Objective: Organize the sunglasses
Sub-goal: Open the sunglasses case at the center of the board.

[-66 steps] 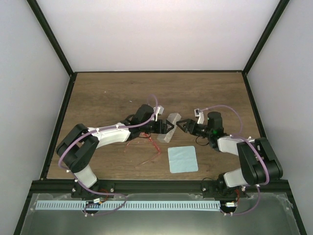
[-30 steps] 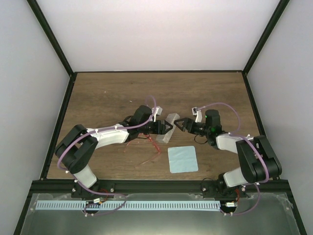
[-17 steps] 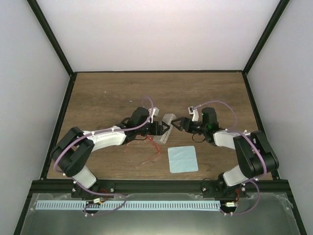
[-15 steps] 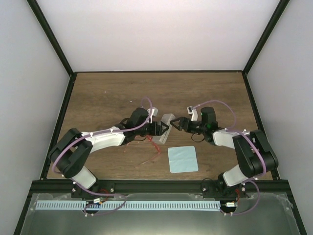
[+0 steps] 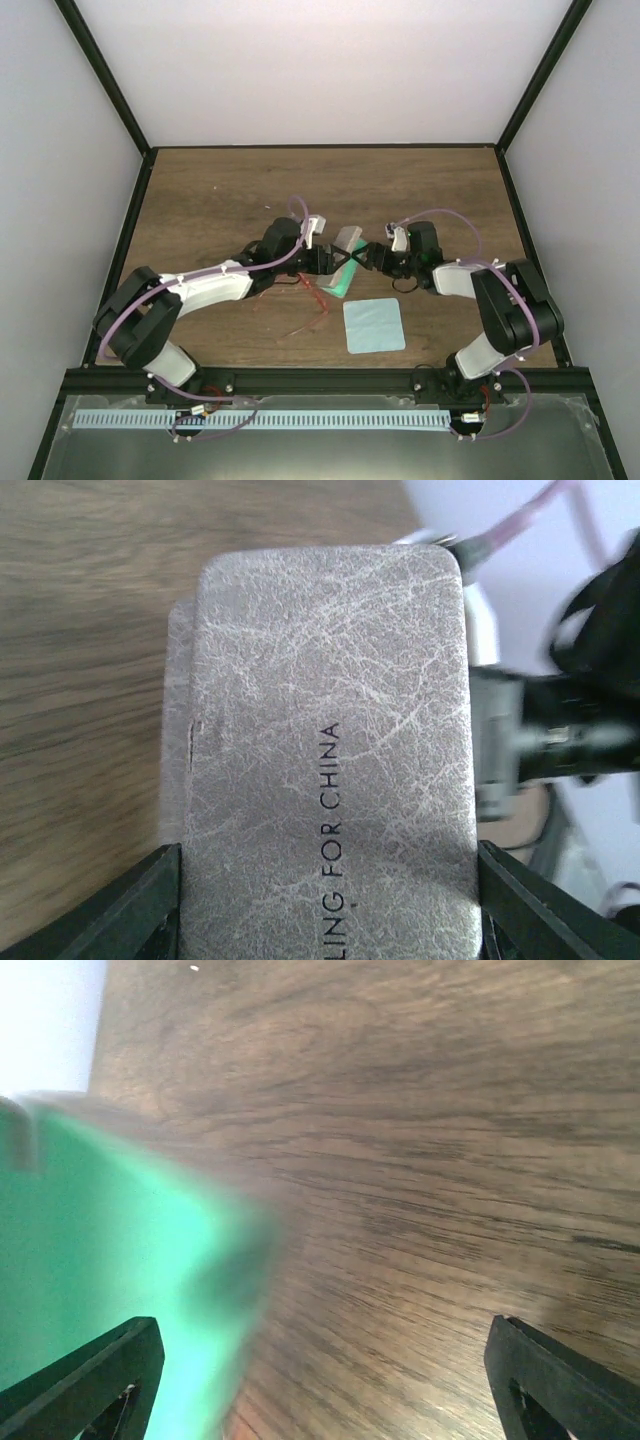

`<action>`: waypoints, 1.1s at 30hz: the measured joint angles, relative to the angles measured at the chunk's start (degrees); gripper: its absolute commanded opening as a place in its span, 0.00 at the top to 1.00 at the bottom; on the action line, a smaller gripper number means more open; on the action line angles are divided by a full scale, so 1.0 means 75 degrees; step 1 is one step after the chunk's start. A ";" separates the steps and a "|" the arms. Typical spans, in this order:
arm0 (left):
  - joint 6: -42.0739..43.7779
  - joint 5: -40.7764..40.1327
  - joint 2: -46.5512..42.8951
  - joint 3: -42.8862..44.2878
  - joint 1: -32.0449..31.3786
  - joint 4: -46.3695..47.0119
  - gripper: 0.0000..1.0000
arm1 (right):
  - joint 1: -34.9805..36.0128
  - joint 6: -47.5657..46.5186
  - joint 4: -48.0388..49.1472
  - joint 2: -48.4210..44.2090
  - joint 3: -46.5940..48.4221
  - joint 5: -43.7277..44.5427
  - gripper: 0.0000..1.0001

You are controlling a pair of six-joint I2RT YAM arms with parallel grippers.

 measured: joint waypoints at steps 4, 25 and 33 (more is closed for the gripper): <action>-0.0114 0.0297 -0.0213 -0.0012 -0.0015 0.0423 0.42 | -0.0006 -0.0020 -0.0192 0.0070 0.0000 0.0128 0.09; 0.0114 0.0283 0.1553 0.1970 0.0020 -0.0157 0.38 | -0.0006 0.0026 -0.0425 -0.2649 -0.0676 0.1947 0.11; -0.0090 0.0516 0.2433 0.2037 0.0213 -0.0175 0.37 | -0.0020 0.0350 -0.1218 -0.2783 -0.0685 0.3538 0.14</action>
